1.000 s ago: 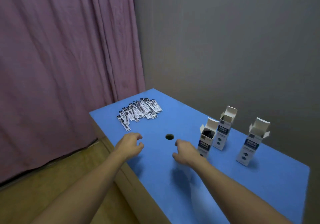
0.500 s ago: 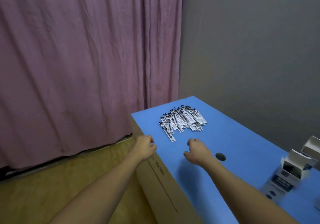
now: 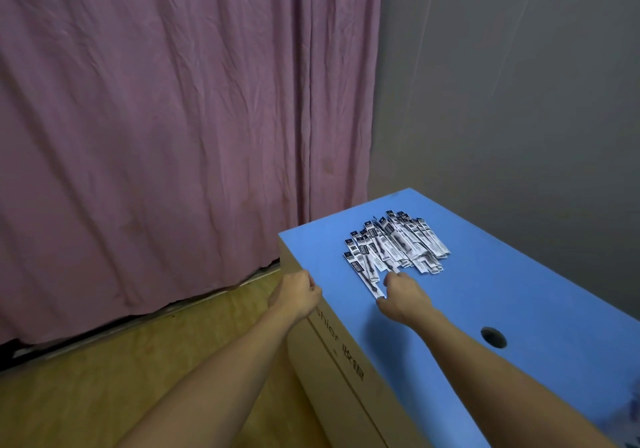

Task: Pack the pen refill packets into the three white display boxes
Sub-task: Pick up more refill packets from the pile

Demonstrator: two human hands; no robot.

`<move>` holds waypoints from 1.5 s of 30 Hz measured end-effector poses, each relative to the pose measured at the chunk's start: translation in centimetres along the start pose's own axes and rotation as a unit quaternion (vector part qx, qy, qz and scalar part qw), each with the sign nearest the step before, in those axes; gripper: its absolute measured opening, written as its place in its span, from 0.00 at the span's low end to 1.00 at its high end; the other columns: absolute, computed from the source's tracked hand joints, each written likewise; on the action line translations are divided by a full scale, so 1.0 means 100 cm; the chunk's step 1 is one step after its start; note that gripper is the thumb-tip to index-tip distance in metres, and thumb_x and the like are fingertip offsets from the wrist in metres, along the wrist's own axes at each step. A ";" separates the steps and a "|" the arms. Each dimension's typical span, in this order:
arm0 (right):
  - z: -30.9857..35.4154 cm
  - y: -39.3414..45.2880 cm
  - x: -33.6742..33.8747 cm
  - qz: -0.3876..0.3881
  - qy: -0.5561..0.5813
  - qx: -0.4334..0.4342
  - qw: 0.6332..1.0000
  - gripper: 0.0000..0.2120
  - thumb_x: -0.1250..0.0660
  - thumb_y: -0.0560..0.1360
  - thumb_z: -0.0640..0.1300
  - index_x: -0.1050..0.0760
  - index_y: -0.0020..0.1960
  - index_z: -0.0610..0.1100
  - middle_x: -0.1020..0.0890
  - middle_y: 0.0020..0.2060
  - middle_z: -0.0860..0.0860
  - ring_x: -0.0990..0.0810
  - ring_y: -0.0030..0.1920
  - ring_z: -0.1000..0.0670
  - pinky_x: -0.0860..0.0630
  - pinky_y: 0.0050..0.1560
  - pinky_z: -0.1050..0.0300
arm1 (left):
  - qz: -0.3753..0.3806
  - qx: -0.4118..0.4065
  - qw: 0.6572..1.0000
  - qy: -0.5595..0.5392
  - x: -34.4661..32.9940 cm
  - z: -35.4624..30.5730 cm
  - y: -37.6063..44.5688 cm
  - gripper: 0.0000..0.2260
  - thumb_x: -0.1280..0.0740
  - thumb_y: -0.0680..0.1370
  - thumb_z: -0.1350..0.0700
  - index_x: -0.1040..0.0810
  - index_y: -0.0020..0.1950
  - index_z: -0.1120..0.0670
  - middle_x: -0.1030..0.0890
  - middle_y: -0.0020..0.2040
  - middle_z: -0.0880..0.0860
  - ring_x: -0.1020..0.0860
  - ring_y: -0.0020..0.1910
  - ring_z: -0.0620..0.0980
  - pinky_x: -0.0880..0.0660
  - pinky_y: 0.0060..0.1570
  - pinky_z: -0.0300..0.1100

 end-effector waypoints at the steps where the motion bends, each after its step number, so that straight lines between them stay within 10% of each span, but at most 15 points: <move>1: 0.000 0.009 0.001 0.000 0.002 -0.003 1.000 0.21 0.36 0.77 0.49 0.32 0.68 0.42 0.28 0.65 0.44 0.27 0.64 0.43 0.25 0.60 0.48 | 0.005 0.001 1.000 0.000 -0.001 0.001 0.008 0.06 0.39 0.78 0.53 0.24 0.45 0.51 0.20 0.44 0.49 0.21 0.43 0.49 0.20 0.46 0.49; 21: -0.046 0.169 0.038 -0.028 0.039 -0.007 0.999 0.18 0.33 0.75 0.45 0.29 0.63 0.41 0.24 0.57 0.44 0.23 0.56 0.44 0.21 0.57 0.47 | 0.041 0.068 0.995 0.065 -0.043 -0.060 0.167 0.11 0.41 0.80 0.53 0.32 0.39 0.55 0.27 0.39 0.52 0.27 0.38 0.52 0.34 0.33 0.41; 31: -0.063 0.193 0.031 -0.034 0.051 -0.025 0.998 0.13 0.36 0.75 0.42 0.27 0.58 0.41 0.24 0.57 0.44 0.23 0.50 0.46 0.24 0.49 0.55 | 0.146 0.159 0.974 0.075 -0.091 -0.067 0.186 0.17 0.38 0.76 0.43 0.21 0.58 0.51 0.20 0.56 0.51 0.20 0.53 0.53 0.25 0.46 0.43; 45: -0.050 0.210 0.037 -0.041 0.039 -0.019 0.998 0.11 0.34 0.75 0.45 0.25 0.56 0.44 0.27 0.55 0.47 0.22 0.49 0.47 0.20 0.53 0.48 | 0.184 0.143 0.970 0.062 -0.086 -0.076 0.202 0.08 0.35 0.72 0.59 0.23 0.50 0.55 0.20 0.50 0.53 0.18 0.48 0.54 0.21 0.43 0.43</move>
Point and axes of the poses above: each hand's wrist, its own y-axis towards the middle knuckle, its own x-axis out of the back of the hand, z = x × y, the point moved 6 cm from there along y, towards the middle knuckle
